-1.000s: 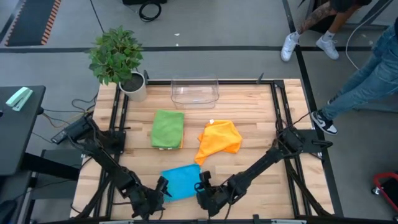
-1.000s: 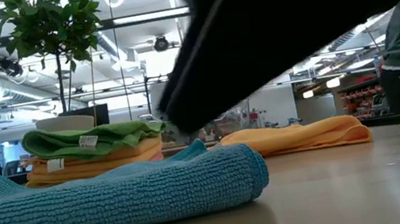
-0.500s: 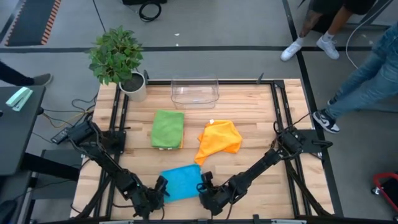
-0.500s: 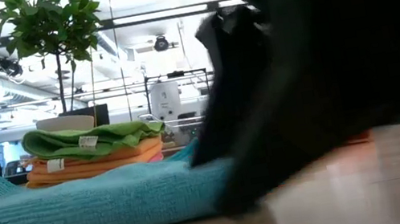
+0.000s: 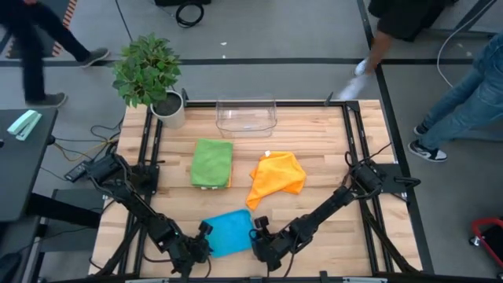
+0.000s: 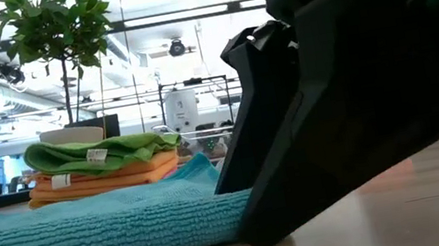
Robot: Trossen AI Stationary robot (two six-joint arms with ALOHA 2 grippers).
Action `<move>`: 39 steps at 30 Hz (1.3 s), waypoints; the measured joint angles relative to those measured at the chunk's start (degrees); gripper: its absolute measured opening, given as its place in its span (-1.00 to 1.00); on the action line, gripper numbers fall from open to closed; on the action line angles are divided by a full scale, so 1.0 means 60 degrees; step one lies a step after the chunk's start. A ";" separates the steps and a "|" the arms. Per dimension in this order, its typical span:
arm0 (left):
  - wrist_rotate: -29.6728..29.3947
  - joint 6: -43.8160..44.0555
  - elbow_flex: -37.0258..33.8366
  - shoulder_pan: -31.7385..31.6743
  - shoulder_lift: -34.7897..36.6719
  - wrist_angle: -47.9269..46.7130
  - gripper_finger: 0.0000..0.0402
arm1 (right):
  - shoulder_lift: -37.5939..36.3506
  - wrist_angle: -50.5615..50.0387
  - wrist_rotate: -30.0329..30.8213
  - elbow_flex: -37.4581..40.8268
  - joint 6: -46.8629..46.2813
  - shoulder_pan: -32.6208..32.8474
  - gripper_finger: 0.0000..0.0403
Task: Fold microfiber towels
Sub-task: Stack the folded blue microfiber cloth on top of the folded green microfiber cloth
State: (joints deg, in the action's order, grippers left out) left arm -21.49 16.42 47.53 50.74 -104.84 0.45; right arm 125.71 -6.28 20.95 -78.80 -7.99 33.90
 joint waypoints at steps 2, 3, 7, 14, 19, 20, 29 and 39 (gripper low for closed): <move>-0.0060 0.0149 -0.0004 0.0004 0.0000 -0.0012 -0.90 | 0.0011 0.0046 -0.0011 0.0003 -0.0034 -0.0027 -0.39; -0.0061 0.0155 -0.0009 0.0004 0.0000 0.0010 -0.93 | 0.0015 0.0046 -0.0003 0.0007 -0.0092 -0.0042 -0.49; -0.0066 0.0160 -0.0040 0.0002 -0.0015 0.0313 -0.89 | 0.0033 0.0019 0.0305 0.0013 -0.0241 -0.0065 -0.89; -0.0254 0.1017 -0.0113 -0.0027 0.0652 0.0732 -0.94 | -0.0372 -0.0695 0.0357 -0.0239 -0.0565 -0.0131 -0.95; -0.0828 0.2100 -0.0069 0.0003 0.1701 0.1111 -0.94 | -0.1652 -0.1817 0.0296 -0.0761 -0.0923 -0.0351 -0.95; -0.0984 0.2229 -0.0083 0.0004 0.1905 0.1157 -0.94 | -0.1939 -0.2058 0.0280 -0.0793 -0.0913 -0.0432 -0.95; -0.5186 0.3593 -0.0060 -0.0061 0.2570 0.2908 -0.94 | -0.4787 -0.4499 0.0472 -0.0855 -0.0870 -0.2269 -0.96; -0.8510 0.3428 0.0693 -0.1379 0.1460 0.5310 -0.94 | -0.5108 -0.4559 -0.0716 -0.0857 0.1411 -0.4619 -0.96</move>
State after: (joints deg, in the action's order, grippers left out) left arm -72.56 36.99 51.69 42.47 -96.08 32.31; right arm 95.06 -33.63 16.66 -83.94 0.48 6.18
